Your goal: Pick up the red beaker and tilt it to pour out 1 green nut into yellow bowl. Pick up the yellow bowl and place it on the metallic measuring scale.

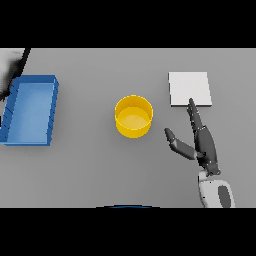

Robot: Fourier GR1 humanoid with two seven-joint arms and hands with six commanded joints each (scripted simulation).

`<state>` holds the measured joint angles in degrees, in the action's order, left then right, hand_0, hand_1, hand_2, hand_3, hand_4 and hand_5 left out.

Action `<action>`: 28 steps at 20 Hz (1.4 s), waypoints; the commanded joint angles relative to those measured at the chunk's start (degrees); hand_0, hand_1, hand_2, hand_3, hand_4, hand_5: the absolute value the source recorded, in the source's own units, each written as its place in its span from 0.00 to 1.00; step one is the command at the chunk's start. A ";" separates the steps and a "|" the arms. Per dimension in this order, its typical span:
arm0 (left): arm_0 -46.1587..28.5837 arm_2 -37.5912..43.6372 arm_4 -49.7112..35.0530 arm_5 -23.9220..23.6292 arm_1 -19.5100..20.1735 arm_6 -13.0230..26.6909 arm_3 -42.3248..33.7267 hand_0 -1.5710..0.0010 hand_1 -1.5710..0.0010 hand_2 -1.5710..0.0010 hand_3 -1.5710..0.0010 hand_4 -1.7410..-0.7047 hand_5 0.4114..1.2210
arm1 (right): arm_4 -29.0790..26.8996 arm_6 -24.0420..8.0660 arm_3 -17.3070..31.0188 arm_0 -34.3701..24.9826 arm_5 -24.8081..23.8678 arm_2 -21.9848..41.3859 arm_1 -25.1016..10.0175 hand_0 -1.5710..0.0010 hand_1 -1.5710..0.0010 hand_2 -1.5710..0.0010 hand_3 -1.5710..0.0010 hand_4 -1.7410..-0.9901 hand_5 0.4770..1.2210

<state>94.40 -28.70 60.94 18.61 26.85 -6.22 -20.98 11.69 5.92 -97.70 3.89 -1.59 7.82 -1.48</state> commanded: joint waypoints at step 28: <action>-61.51 34.00 -45.67 -22.19 2.23 33.39 -35.29 0.00 0.00 0.00 0.00 0.08 0.56 | 0.50 1.87 2.00 -0.49 1.51 0.09 -2.42 1.00 1.00 1.00 1.00 0.78 0.26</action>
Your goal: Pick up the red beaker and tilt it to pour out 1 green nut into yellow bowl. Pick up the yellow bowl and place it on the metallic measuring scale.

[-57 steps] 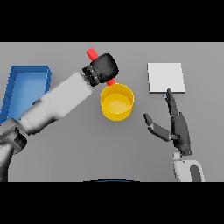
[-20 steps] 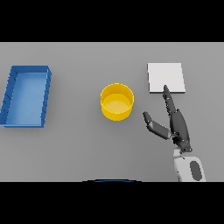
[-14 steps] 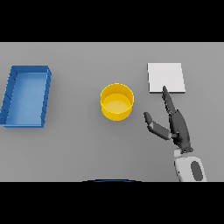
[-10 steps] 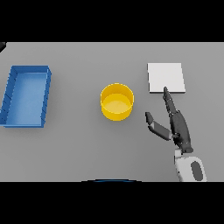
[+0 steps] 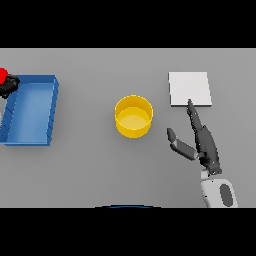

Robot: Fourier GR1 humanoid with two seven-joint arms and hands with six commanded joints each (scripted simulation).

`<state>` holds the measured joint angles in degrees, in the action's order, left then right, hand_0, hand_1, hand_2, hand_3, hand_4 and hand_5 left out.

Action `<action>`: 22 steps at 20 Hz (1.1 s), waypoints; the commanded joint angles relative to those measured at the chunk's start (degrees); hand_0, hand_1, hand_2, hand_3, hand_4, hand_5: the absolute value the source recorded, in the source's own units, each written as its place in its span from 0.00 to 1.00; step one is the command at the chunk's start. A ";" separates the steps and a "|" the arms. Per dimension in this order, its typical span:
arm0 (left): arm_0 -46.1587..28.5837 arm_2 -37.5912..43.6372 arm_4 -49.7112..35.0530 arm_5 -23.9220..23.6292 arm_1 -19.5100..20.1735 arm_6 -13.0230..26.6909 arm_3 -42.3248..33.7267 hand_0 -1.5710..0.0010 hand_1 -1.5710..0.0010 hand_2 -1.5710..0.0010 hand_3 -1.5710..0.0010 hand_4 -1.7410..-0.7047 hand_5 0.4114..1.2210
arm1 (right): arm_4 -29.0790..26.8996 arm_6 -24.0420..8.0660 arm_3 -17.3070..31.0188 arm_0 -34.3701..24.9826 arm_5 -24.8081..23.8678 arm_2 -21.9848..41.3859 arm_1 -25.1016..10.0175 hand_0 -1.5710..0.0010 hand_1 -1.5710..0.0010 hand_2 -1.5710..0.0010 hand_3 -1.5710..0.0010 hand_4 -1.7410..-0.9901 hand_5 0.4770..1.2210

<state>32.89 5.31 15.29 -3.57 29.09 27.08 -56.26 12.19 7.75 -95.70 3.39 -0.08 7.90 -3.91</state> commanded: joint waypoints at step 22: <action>-4.83 -2.92 -4.17 10.95 1.21 -3.50 -10.03 0.99 0.99 0.99 0.99 0.91 0.31 | 13.99 -5.10 1.68 -9.21 4.44 6.32 -9.63 1.00 1.00 1.00 1.00 0.82 0.23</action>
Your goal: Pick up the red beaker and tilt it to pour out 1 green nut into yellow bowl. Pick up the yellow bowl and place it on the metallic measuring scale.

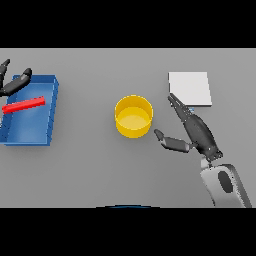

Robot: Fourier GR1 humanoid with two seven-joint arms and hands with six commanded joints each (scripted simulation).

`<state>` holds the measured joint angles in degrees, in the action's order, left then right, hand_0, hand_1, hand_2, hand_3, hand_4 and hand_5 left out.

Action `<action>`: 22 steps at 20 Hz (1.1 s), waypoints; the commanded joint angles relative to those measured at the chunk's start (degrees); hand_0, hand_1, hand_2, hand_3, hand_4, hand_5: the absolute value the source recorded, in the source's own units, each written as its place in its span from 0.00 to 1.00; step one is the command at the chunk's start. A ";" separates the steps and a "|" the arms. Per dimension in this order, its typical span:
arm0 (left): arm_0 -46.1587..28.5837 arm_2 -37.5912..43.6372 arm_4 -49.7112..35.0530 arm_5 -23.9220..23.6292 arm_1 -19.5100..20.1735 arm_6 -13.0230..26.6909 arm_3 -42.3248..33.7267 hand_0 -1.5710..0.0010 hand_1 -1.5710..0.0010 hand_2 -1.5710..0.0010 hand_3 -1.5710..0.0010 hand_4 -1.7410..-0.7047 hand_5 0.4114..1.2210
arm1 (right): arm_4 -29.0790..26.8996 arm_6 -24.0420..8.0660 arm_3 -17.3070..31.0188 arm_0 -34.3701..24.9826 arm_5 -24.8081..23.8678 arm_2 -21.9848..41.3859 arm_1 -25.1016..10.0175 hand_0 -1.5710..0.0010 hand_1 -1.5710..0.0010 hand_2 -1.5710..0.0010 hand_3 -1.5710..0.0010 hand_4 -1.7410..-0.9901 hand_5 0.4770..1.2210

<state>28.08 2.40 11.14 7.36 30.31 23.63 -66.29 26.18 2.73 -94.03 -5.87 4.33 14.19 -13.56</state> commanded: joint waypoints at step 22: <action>0.16 0.58 -0.80 1.26 -0.05 0.61 0.48 1.00 1.00 1.00 1.00 0.90 0.36 | 22.80 8.97 25.08 -31.74 19.41 23.24 -5.92 1.00 1.00 1.00 1.00 0.77 0.26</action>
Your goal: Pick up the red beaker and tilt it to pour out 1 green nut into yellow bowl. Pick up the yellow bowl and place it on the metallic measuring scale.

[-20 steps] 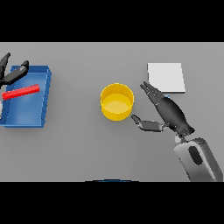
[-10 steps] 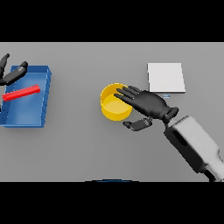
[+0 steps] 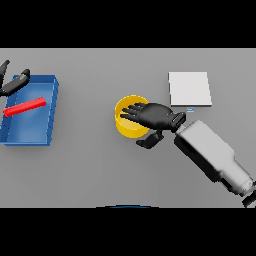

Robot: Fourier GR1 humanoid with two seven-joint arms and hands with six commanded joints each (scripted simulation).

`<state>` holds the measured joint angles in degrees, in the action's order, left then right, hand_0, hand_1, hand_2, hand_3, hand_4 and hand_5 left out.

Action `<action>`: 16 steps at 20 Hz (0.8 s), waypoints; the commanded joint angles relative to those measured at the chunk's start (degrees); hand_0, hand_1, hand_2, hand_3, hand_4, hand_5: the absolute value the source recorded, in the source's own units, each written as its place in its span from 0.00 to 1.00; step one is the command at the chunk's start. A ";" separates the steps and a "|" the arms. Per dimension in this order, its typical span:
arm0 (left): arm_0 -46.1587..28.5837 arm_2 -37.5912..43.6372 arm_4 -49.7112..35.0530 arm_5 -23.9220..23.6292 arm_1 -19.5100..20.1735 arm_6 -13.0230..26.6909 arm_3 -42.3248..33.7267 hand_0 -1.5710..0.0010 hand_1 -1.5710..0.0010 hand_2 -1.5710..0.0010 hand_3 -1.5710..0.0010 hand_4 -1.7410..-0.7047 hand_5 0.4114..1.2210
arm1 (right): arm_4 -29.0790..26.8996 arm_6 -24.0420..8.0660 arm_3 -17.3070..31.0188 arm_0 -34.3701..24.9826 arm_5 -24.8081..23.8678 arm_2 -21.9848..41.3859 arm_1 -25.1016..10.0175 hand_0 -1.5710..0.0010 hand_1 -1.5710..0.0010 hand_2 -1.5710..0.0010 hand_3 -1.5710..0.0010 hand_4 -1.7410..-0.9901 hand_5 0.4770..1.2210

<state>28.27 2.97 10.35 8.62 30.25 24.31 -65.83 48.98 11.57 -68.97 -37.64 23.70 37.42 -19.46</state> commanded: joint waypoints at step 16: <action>-0.60 -0.14 0.55 0.47 0.78 -2.01 0.59 1.00 1.00 1.00 1.00 0.92 0.36 | 1.26 1.42 8.36 -4.29 1.69 2.46 2.61 0.36 0.38 0.40 0.50 0.27 0.82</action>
<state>27.67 2.83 10.90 9.08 31.04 22.26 -65.24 50.25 13.05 -60.61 -41.95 25.38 39.87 -16.86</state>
